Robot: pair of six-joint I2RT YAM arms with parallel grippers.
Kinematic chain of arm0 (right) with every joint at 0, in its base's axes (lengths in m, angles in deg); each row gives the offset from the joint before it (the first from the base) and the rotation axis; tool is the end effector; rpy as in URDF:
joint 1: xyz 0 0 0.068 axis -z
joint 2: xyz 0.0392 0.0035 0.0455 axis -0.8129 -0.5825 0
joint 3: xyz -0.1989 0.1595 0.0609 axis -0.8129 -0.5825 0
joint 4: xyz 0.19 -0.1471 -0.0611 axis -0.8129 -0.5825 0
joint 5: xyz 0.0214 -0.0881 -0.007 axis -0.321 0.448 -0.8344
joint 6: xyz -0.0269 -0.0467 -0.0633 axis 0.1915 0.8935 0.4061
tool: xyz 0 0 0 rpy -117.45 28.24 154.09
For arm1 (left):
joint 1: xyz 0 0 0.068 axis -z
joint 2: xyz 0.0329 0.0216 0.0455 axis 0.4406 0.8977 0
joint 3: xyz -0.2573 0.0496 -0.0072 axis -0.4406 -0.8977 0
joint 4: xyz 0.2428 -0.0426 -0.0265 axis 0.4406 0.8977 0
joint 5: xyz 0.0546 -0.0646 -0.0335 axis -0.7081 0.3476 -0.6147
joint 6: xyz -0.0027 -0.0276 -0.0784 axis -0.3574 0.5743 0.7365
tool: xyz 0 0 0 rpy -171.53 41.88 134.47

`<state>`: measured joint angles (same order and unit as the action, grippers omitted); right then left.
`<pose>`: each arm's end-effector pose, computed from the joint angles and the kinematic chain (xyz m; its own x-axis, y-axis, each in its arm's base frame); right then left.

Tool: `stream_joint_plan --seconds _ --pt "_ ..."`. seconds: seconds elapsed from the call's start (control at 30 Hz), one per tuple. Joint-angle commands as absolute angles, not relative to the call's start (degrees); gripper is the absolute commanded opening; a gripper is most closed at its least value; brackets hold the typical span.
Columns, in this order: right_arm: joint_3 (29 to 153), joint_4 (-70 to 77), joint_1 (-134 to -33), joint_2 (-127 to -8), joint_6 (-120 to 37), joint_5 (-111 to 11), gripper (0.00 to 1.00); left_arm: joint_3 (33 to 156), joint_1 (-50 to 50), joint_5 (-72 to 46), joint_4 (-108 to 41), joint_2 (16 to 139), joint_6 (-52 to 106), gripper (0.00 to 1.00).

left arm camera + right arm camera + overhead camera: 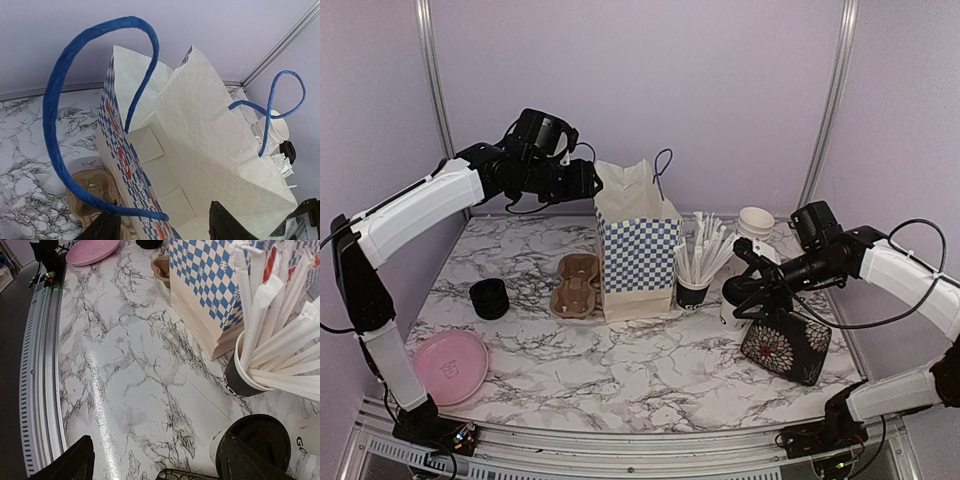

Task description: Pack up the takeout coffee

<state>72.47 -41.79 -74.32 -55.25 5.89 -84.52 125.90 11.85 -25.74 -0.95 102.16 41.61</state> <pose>0.2052 0.1261 0.2512 -0.2230 -0.5960 -0.7714 -0.9644 0.2502 0.0855 0.3375 -0.2561 0.3659 -0.5707 -0.1137 -0.8133 0.3377 0.8702 -0.3586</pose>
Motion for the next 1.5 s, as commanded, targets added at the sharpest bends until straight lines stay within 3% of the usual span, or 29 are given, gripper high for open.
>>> stream_joint_plan --seconds 0.0,0.2,0.4,0.63,1.47 --pt "71.92 -40.09 -73.86 -53.53 5.46 -85.09 0.84 130.71 11.82 -25.09 3.53 105.09 42.94 0.56" --pt "71.73 -40.08 -73.88 -52.94 5.33 -85.17 0.84 136.31 11.81 -25.91 6.24 110.56 42.44 0.34" --pt "70.69 -39.49 -73.82 -51.49 5.09 -84.82 0.84 140.50 11.82 -27.99 10.08 113.76 41.86 0.30" --pt "70.67 -39.08 -73.86 -51.35 4.92 -84.91 0.84 141.03 11.81 -29.55 10.28 112.86 41.13 0.00" --pt "76.10 -43.91 -73.89 -54.07 6.76 -89.99 0.84 131.12 11.71 -28.16 -1.89 87.77 45.88 0.00"
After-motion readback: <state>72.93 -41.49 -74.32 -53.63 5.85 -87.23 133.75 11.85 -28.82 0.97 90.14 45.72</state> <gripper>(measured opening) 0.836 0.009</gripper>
